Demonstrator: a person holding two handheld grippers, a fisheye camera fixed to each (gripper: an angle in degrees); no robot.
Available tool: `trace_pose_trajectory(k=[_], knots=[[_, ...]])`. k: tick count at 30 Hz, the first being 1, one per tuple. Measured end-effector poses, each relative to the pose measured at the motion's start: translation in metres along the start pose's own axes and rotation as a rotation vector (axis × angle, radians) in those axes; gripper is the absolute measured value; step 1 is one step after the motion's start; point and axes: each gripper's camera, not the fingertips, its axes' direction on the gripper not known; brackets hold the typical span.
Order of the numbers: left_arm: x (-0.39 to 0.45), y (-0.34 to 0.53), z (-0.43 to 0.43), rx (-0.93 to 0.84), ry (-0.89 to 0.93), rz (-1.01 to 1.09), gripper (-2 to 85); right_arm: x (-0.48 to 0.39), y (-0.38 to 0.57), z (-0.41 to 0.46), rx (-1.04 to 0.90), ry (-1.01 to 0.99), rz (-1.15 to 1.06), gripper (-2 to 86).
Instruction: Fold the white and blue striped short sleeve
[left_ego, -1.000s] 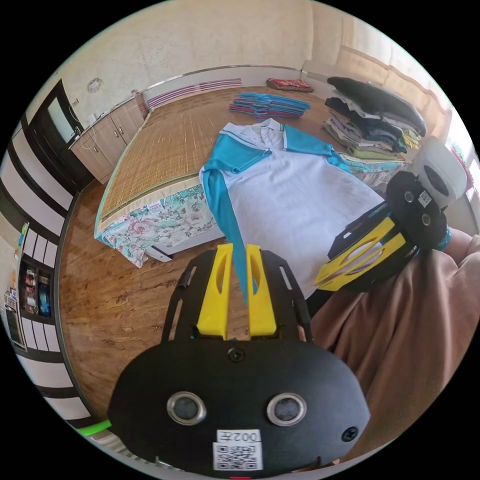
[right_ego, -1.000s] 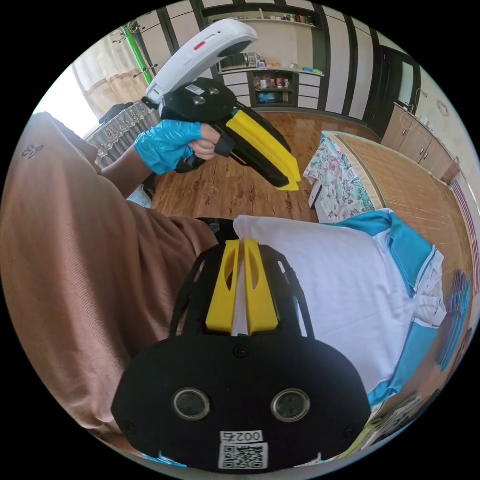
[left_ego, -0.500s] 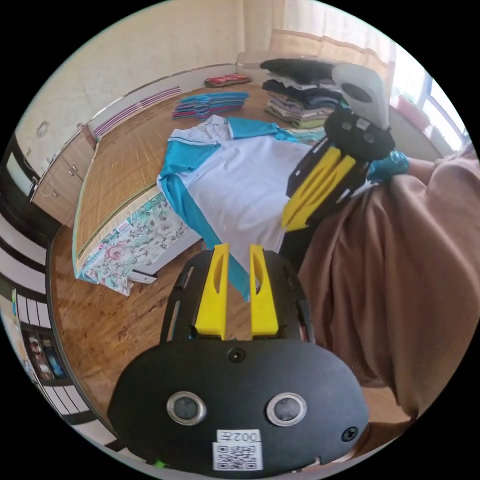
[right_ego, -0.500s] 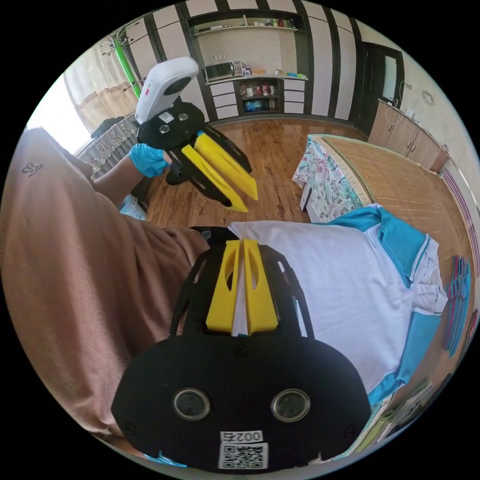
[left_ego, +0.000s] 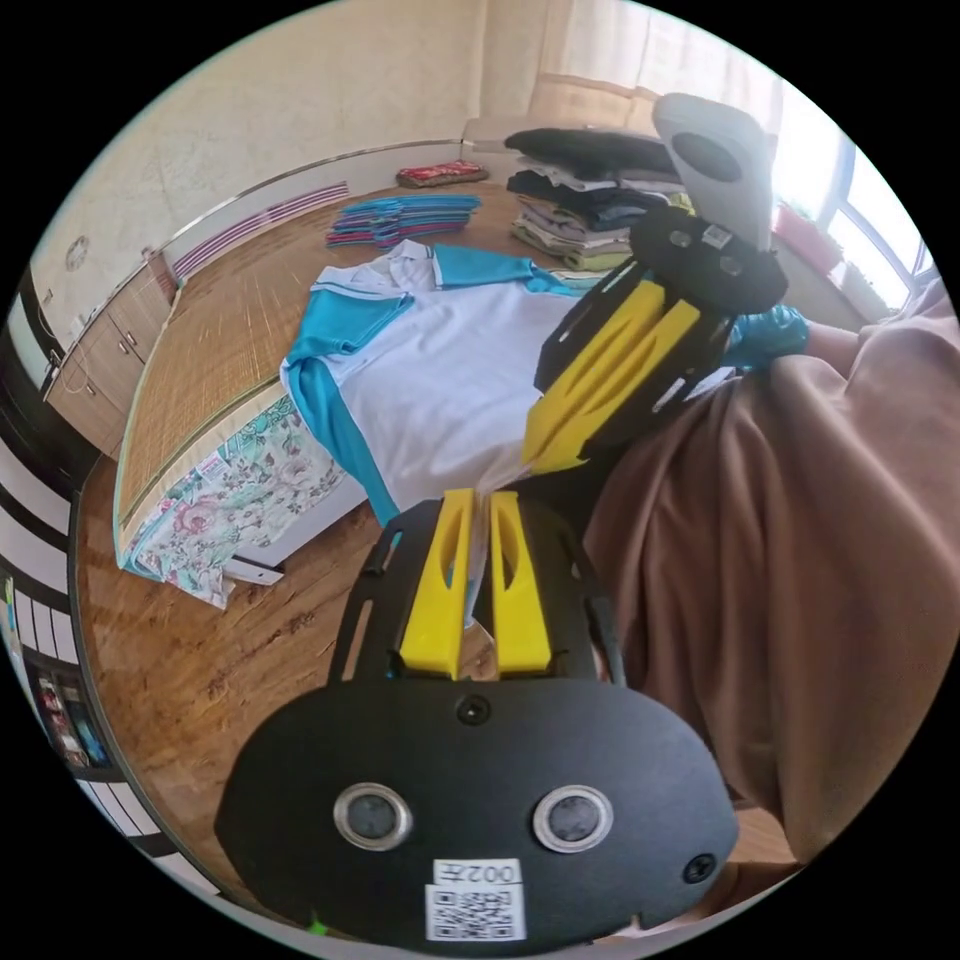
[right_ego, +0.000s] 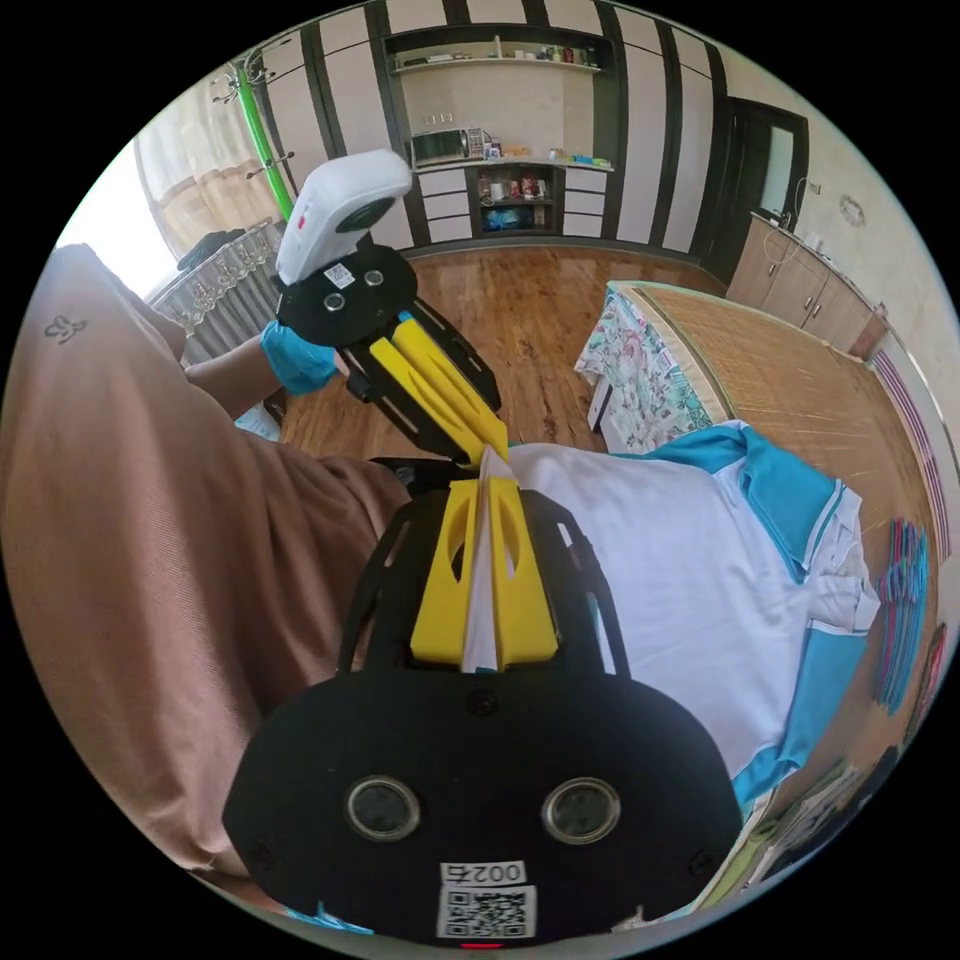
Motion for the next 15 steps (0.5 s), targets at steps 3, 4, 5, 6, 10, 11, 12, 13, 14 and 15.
trace_pose_trajectory(k=[3, 4, 5, 6, 10, 11, 12, 13, 14, 15], knots=[[0.001, -0.002, -0.004, 0.000, -0.005, -0.003, -0.7, -0.009, -0.001, 0.007, -0.033, 0.085, 0.018, 9.2], [0.002, -0.004, -0.006, -0.003, -0.019, 0.003, -0.8, -0.011, -0.001, 0.008, -0.042, 0.099, 0.018, 9.3], [0.003, -0.005, -0.007, -0.004, -0.027, 0.006, -0.9, -0.016, -0.001, 0.010, -0.055, 0.122, 0.018, 9.4], [0.005, -0.006, -0.009, -0.006, -0.040, 0.010, -0.9, -0.020, -0.001, 0.012, -0.070, 0.140, 0.021, 9.0], [0.008, -0.011, -0.017, 0.008, -0.078, 0.002, -1.0, -0.027, 0.008, 0.014, -0.151, 0.236, 0.049, 7.3], [0.008, -0.012, -0.019, 0.010, -0.083, 0.000, -1.0, -0.028, 0.014, 0.013, -0.179, 0.271, 0.072, 6.7], [0.009, -0.013, -0.021, 0.013, -0.091, -0.002, -1.0, -0.028, 0.021, 0.010, -0.204, 0.299, 0.096, 6.1], [0.010, -0.014, -0.022, 0.012, -0.100, -0.005, -1.0, -0.027, 0.025, 0.009, -0.220, 0.313, 0.111, 6.0], [0.011, -0.014, -0.023, 0.011, -0.106, -0.005, -1.0, -0.026, 0.035, 0.006, -0.259, 0.342, 0.141, 5.8], [0.012, -0.015, -0.023, 0.007, -0.120, -0.004, -1.0, -0.025, 0.047, 0.002, -0.298, 0.378, 0.173, 5.8]])
